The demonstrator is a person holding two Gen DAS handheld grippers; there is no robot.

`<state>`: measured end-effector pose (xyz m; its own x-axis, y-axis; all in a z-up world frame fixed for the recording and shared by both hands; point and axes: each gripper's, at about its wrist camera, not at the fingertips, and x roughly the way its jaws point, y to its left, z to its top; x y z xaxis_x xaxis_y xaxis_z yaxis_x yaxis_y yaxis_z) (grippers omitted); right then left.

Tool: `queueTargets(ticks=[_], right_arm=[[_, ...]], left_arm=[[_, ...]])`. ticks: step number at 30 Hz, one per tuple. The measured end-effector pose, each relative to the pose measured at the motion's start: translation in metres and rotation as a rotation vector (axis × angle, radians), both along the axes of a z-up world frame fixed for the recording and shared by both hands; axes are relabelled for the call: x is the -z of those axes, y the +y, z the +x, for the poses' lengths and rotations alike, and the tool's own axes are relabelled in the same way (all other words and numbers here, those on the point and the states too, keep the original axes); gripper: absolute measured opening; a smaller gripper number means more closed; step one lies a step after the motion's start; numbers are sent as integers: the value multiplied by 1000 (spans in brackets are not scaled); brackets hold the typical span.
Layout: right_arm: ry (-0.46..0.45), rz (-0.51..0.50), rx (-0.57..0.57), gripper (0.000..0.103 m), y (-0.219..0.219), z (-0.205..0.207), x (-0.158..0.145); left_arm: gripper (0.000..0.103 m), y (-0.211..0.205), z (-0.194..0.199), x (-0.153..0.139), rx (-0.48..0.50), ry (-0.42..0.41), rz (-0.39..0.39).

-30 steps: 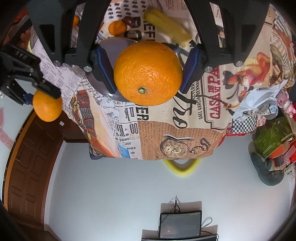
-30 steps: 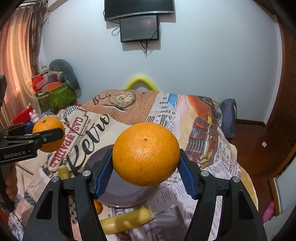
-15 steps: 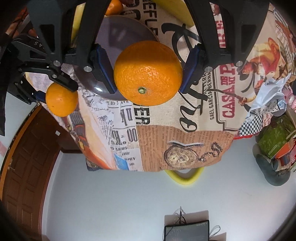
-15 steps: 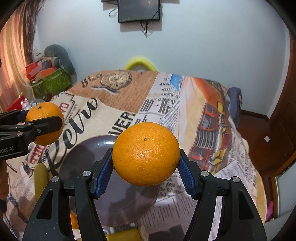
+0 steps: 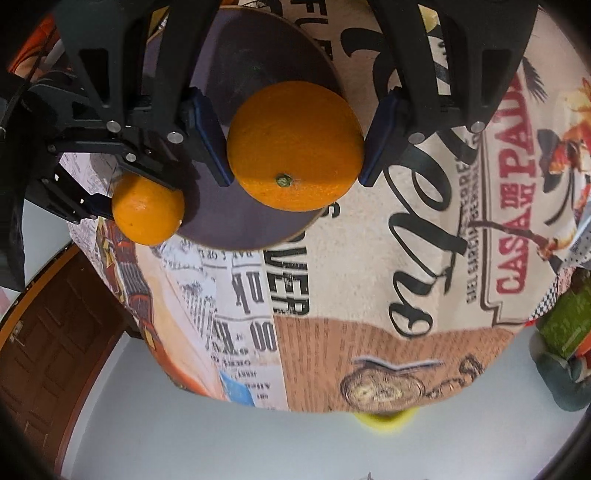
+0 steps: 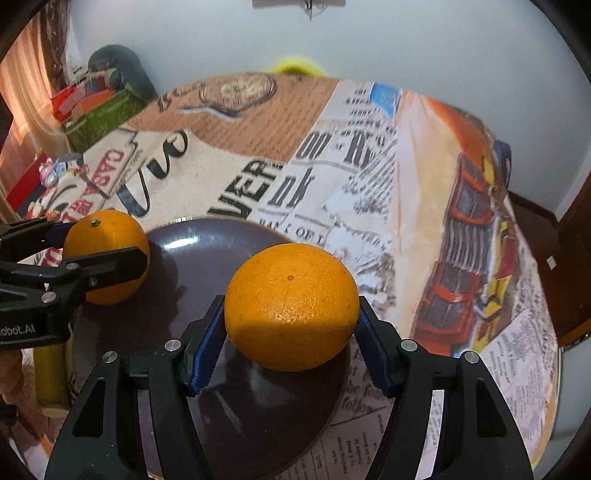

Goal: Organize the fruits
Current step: 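Lower both oranges onto the plate and open both tools, then grasp the yellow corn cob with the left tool while the right tool grasps the pale green corn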

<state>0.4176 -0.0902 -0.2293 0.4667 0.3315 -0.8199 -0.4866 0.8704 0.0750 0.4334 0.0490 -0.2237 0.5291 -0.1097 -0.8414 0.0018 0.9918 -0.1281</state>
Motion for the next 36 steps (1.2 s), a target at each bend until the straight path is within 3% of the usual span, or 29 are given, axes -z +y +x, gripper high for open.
queueTargets(ticks=[9,11,13,16,28,36], right_arm=[[-11,-45,-29,65,3,-6,3],[-19,-34,-23,67,0,-9,-1],[-31,-19,-17,76,-4,-14,-7],[-48,-1,-4,77,-11,-24,-17],[-134,52,13,79,-30,-92,-62],[-131,33,-4,80,-29,-139,-55]], left_arm=[[69,-9,-2,2,32,8,21],[72,-9,-4,-4,31,-5,5],[76,-9,-8,-13,31,-17,-4],[76,-7,-17,-28,23,-44,3],[80,10,-87,-69,-9,-123,88],[83,24,-131,-57,-45,-91,79]])
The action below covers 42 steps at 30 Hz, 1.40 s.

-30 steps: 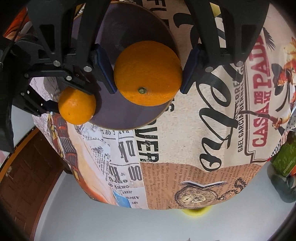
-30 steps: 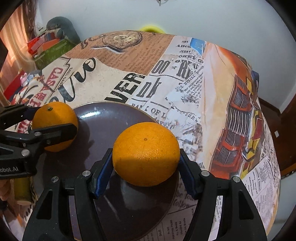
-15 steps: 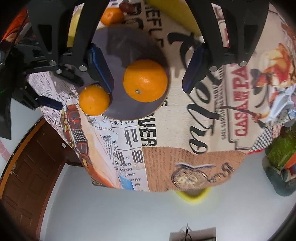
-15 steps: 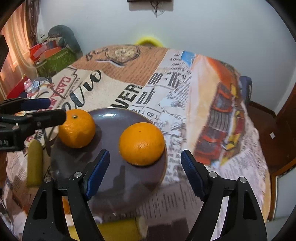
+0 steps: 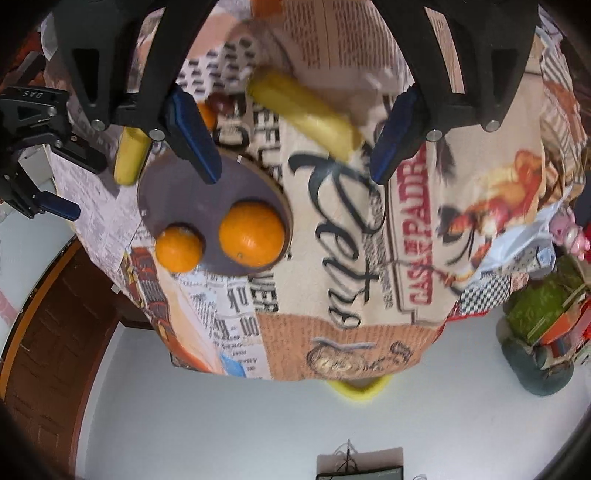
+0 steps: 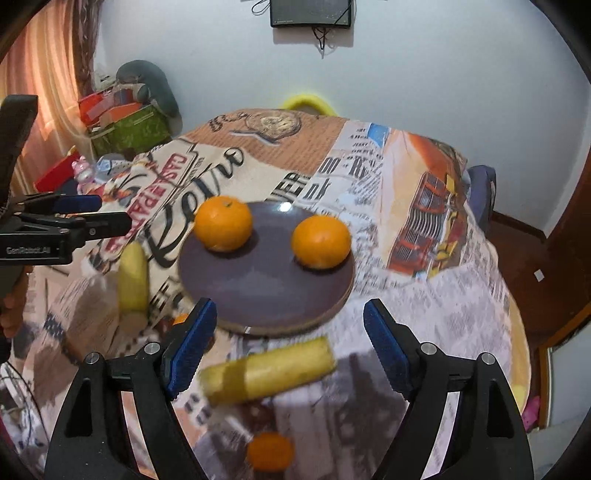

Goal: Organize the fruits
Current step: 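Grasp the yellow corn cob with the left tool while the right tool grasps the pale green corn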

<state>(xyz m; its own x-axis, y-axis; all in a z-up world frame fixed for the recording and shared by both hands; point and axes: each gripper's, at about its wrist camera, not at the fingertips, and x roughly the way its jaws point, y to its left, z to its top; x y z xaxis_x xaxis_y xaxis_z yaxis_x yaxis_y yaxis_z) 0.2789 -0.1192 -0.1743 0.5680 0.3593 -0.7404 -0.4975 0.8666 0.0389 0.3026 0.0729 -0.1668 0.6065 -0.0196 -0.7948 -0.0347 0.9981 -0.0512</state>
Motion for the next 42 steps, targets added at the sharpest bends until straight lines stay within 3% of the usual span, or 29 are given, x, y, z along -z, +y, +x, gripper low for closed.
queueTargets(ticks=[10,17,21,23,25,28,33,42], right_arm=[[80,-69,-10,83,16,-19,45],[84,-100,-27,83,28,-19,54],[98,-64,-27,77,20,-16,52],[97,-49,-29,69,16,-18,50],[101,-34,-29,53,10,-20,48],[125,16,-24,36,-1,-19,44],[131,15,2,34,-13,-17,45],[149,-4,65,33,-42,-16,48]], left_arm=[[83,-1,-22,58,-39,128,-43],[83,-10,-22,82,-43,161,-33],[79,-6,-21,88,-58,161,-65],[69,-5,-24,86,-50,151,-87],[56,-8,-28,83,-31,140,-99],[51,-9,-34,80,-29,133,-108],[44,-1,-44,77,-42,132,-140],[36,11,-77,72,-16,131,-91]])
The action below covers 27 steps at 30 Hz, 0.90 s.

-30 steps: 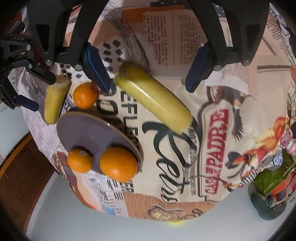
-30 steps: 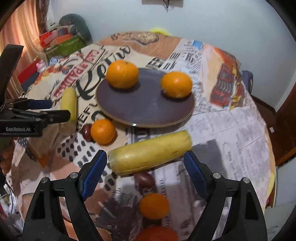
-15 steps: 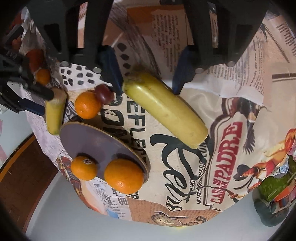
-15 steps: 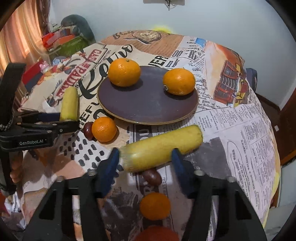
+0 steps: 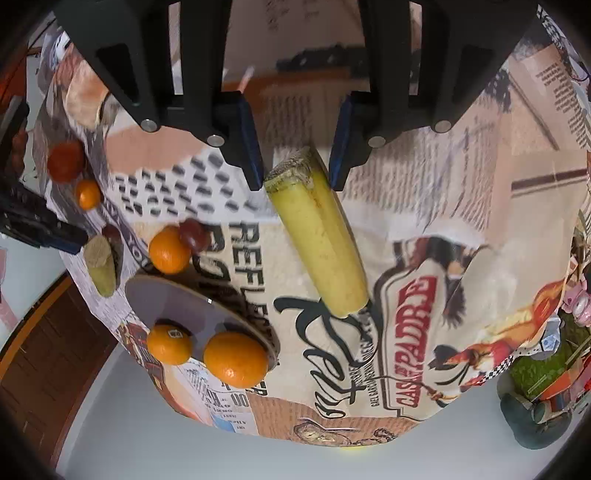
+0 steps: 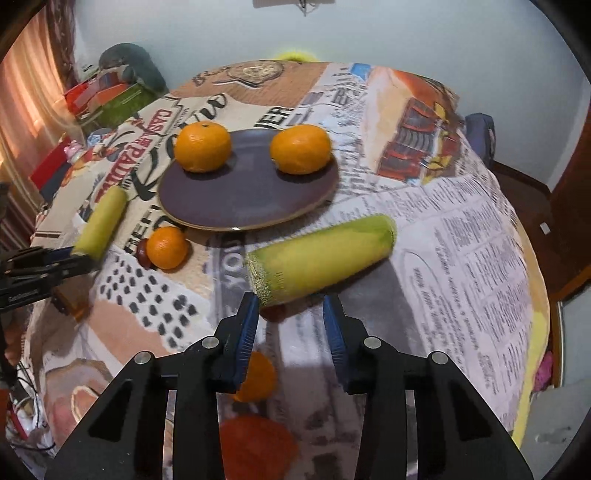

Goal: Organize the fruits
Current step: 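Grasp the yellow corn cob with the left tool while the right tool grasps the pale green corn, then lift both corn cobs upright and carry them toward the plate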

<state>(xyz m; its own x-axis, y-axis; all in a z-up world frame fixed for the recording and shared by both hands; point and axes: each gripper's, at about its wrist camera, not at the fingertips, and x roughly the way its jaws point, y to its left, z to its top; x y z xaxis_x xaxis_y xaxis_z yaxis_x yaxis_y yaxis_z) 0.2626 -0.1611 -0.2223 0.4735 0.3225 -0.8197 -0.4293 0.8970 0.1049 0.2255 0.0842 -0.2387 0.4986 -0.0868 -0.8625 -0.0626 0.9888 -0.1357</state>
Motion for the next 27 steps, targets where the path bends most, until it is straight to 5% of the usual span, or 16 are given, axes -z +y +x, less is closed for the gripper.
queueTargets(ticks=[11,16,24,27], right_arm=[[-22,46,95,34,-26,10,-16],[-21,87,164,58,-21,31,-16],[94,117,161,59,4,57,6],[115,129,137,72,10,54,14]], left_arm=[[36,4,-22,-4,46,19,-5],[61,-1,-14,-17,41,-33,5],[61,-1,16,-5,6,5,33],[61,3,22,3,-8,17,34]])
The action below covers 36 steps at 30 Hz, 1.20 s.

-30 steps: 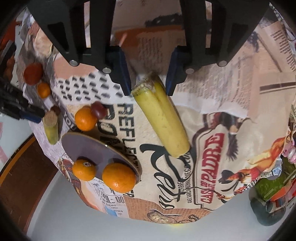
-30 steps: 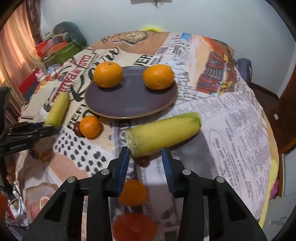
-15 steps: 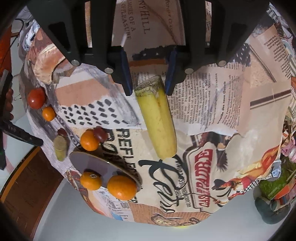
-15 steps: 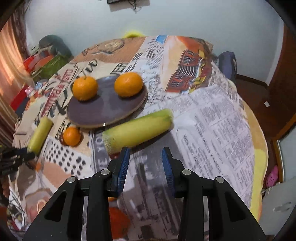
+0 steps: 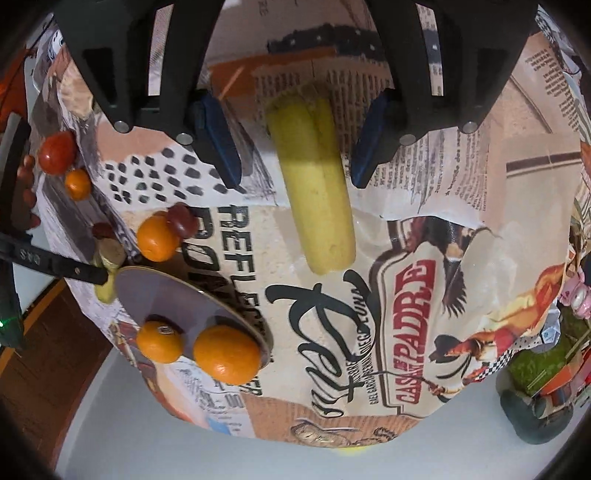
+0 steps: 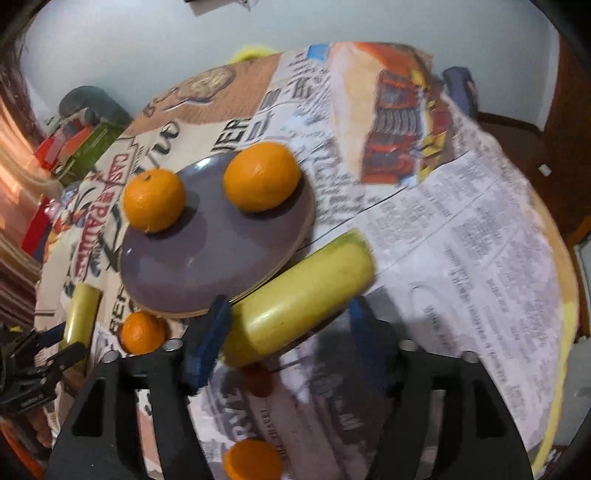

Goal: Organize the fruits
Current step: 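Lift both corn cobs upright and carry them toward the plate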

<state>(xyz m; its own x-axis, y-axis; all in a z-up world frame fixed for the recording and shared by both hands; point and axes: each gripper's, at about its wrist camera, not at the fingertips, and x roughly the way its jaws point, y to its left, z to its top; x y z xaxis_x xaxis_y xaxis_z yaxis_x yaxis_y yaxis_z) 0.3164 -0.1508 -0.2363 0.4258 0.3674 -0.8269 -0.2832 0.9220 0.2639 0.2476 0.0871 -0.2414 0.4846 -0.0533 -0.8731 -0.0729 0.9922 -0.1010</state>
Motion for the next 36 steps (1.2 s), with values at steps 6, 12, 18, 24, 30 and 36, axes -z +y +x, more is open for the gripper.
queueTargets(ticks=[6,12,18,24,30,36], right_arm=[[-2,20,16,70,-5,8,2],[-41,3,-5,54,-23,8,-5],[-6,-77,10,41,-39,10,-5],[-76,-44,-69,71,-11,-14,-17],[-95,-145,-157,79,26,-13,-5],[-55,-117,-154,61,7,-9,6]], left_arm=[[61,2,8,6,-16,-3,3],[59,1,12,10,-15,-3,18],[59,-1,16,12,-19,-2,35],[59,-2,15,12,-20,-5,47],[59,0,10,10,-17,-7,43],[59,5,6,6,-18,-11,32]])
